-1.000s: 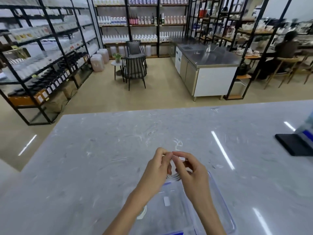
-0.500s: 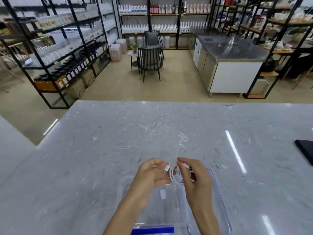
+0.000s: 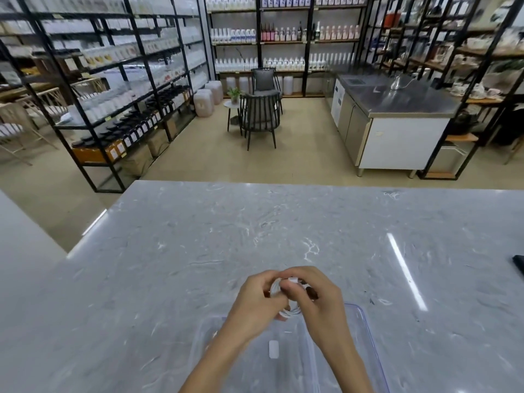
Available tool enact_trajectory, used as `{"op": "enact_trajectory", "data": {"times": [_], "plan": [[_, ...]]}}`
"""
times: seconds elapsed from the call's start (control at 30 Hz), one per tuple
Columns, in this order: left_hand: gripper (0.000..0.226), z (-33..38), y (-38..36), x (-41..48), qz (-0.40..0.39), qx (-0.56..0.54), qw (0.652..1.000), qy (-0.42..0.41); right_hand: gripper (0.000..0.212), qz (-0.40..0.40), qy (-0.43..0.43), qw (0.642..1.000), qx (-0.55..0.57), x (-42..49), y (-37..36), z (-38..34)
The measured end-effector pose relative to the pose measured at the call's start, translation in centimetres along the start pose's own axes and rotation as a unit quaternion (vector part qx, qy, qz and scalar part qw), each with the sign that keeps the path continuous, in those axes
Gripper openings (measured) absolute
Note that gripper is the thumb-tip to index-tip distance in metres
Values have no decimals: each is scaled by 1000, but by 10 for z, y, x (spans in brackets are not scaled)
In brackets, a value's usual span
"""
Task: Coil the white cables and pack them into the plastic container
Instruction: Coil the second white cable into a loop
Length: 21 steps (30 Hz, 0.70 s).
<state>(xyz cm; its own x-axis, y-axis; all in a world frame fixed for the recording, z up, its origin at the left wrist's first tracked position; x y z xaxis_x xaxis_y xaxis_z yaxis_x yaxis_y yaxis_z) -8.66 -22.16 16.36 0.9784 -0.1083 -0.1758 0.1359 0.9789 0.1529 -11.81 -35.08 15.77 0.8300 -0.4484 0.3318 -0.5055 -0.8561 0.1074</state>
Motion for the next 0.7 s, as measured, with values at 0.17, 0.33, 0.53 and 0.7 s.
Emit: {"op": "enact_trajectory", "data": {"times": [0.17, 0.33, 0.53, 0.7], "plan": [[24, 3, 3, -1, -74, -187, 975, 98, 28, 58, -67, 995, 34, 14, 9, 4], [32, 0, -1, 6, -60, -250, 958, 129, 25, 39, -88, 994, 55, 28, 12, -5], [29, 4, -2, 18, 52, -178, 982, 39, 17, 103, -143, 979, 101, 38, 4, -5], [9, 3, -12, 10, 125, -173, 977, -8, 14, 184, -146, 969, 78, 37, 2, 0]]}}
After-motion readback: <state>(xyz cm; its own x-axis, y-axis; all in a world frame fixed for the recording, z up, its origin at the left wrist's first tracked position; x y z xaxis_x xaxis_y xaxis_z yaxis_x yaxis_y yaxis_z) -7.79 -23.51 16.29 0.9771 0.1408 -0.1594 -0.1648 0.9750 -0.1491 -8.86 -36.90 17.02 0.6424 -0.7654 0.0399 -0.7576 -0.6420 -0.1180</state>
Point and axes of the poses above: each hand's wrist, its own x-axis towards the middle knuckle, its own y-axis out of the back of the hand, z = x × y, the point moved 3 cm from there along x, towards the middle knuckle, and after that the axes turned 15 degrees about z, right-handed, at the moved point
